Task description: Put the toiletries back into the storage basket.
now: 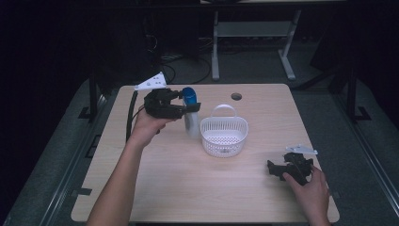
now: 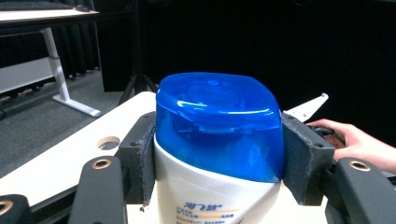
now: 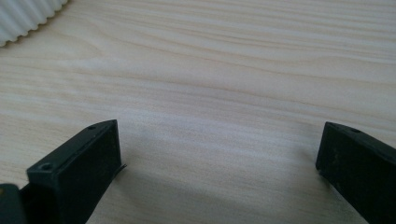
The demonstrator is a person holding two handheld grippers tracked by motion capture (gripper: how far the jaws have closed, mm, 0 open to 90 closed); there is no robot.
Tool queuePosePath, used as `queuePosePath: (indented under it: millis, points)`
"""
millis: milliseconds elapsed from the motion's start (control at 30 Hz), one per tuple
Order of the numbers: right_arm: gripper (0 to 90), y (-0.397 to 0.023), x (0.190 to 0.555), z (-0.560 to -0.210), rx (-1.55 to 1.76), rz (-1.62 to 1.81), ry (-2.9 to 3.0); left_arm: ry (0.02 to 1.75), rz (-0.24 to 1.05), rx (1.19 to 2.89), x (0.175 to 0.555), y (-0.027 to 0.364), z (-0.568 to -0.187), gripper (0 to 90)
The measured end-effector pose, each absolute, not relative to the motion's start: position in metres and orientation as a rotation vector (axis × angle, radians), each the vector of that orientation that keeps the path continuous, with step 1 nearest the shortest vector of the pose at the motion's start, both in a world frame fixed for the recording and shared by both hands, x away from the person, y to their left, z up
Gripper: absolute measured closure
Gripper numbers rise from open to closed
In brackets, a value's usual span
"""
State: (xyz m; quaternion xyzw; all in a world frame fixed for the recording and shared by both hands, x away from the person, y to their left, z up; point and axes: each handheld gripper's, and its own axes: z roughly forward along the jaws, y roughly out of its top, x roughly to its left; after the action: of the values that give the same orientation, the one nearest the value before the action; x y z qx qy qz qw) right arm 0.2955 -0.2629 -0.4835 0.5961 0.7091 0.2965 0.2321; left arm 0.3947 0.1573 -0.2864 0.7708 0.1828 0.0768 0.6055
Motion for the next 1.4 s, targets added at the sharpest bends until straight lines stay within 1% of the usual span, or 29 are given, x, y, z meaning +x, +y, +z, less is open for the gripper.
queuePosePath:
  millis: [467, 833, 1400]
  points:
    - [0.0, -0.263, 0.295, -0.484, 1.638, 0.815, 1.949, 0.393, 0.163, 1.786, 0.401, 0.131, -0.286, 37.6]
    - [0.0, -0.263, 0.295, -0.483, 1.638, 0.815, 1.949, 0.390, 0.157, 1.783, 0.405, 0.114, -0.292, 37.5]
    - [0.0, -0.263, 0.296, -0.484, 1.637, 0.815, 1.949, 0.396, 0.169, 1.787, 0.410, 0.106, -0.310, 37.6]
